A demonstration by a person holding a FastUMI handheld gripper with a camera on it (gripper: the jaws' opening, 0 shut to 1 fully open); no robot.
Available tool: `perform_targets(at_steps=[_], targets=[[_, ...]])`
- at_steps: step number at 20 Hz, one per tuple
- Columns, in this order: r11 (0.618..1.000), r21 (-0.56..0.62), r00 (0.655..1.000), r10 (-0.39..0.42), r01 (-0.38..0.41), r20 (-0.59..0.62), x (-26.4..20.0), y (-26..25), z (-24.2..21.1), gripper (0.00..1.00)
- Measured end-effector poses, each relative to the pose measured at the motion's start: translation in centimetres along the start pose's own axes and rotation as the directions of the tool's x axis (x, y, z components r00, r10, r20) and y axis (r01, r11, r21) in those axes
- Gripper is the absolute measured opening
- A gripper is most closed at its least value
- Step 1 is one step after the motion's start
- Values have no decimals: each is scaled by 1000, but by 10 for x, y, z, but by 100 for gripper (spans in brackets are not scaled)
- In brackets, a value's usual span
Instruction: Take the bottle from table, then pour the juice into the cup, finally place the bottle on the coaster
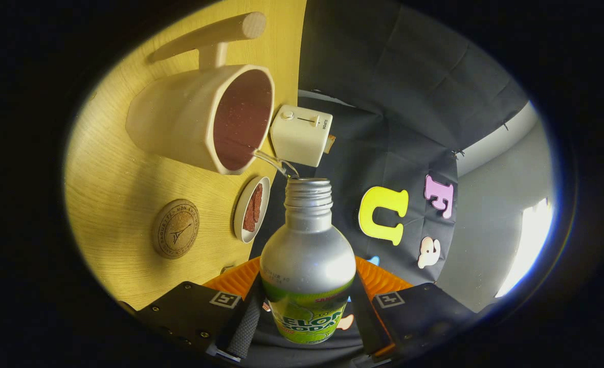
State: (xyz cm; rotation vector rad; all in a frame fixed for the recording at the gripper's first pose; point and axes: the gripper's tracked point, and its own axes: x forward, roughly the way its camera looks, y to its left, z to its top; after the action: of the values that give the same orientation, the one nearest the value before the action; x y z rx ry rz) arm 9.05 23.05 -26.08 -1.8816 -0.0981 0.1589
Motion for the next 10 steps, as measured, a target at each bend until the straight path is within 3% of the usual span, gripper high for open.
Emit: perform_targets(at_steps=[10], targets=[[999, -39, 1000, -13, 14, 3, -1, -10, 0, 80]])
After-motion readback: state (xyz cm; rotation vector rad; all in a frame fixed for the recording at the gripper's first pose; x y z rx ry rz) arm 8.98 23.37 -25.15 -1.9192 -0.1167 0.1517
